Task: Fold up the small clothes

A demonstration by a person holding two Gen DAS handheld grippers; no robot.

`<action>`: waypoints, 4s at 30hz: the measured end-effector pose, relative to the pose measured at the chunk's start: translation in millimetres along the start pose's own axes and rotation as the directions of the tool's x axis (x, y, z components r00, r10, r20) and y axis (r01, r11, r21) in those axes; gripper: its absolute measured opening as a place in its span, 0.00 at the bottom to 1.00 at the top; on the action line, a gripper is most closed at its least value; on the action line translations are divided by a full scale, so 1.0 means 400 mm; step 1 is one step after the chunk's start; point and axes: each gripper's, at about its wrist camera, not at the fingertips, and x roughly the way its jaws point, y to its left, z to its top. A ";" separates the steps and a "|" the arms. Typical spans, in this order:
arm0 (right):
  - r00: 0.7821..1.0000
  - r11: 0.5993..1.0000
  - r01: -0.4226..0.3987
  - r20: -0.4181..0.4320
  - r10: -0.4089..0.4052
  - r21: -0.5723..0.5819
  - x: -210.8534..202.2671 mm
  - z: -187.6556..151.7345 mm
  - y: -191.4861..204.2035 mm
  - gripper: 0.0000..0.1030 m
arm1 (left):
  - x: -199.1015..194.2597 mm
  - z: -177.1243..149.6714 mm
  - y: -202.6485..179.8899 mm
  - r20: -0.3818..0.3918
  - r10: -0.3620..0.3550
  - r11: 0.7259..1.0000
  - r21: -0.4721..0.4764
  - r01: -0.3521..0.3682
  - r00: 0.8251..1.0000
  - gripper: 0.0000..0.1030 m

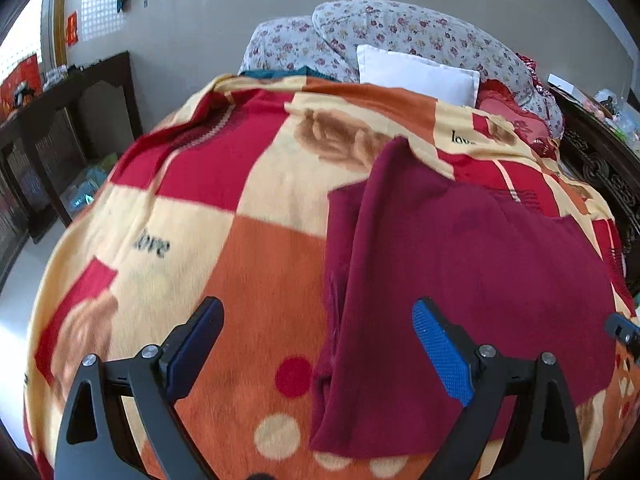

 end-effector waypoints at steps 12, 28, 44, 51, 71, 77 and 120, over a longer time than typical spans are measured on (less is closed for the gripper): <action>0.994 0.995 0.083 -0.070 -0.086 -0.057 0.029 -0.024 -0.014 0.53 | 0.074 -0.082 0.069 -0.051 0.002 0.997 -0.079 -0.006 0.999 0.92; 0.976 0.958 -0.212 -0.086 0.199 -0.193 0.156 0.140 0.403 0.40 | 0.108 -0.091 0.087 -0.015 -0.144 0.983 -0.117 0.142 0.989 0.95; 0.974 0.956 -0.182 -0.178 0.143 -0.228 0.382 0.193 0.611 0.40 | 0.132 -0.078 0.086 -0.029 -0.181 0.979 -0.100 0.177 0.983 1.00; 0.974 0.962 -0.209 -0.130 0.187 -0.175 0.308 0.196 0.571 0.61 | 0.130 -0.083 0.087 -0.025 -0.177 0.980 -0.098 0.174 0.984 1.00; 0.984 0.960 -0.128 -0.150 0.092 -0.248 0.396 0.227 0.614 0.48 | 0.129 -0.087 0.077 -0.020 -0.157 0.984 -0.089 0.154 0.987 1.00; 0.975 0.966 -0.176 -0.168 0.144 -0.192 0.351 0.208 0.604 0.82 | 0.128 -0.087 0.080 -0.020 -0.161 0.983 -0.090 0.159 0.987 1.00; 0.962 0.931 -0.230 -0.211 0.173 -0.285 0.324 0.177 0.605 0.17 | 0.096 -0.077 0.086 0.042 -0.249 0.957 -0.141 0.252 0.968 1.00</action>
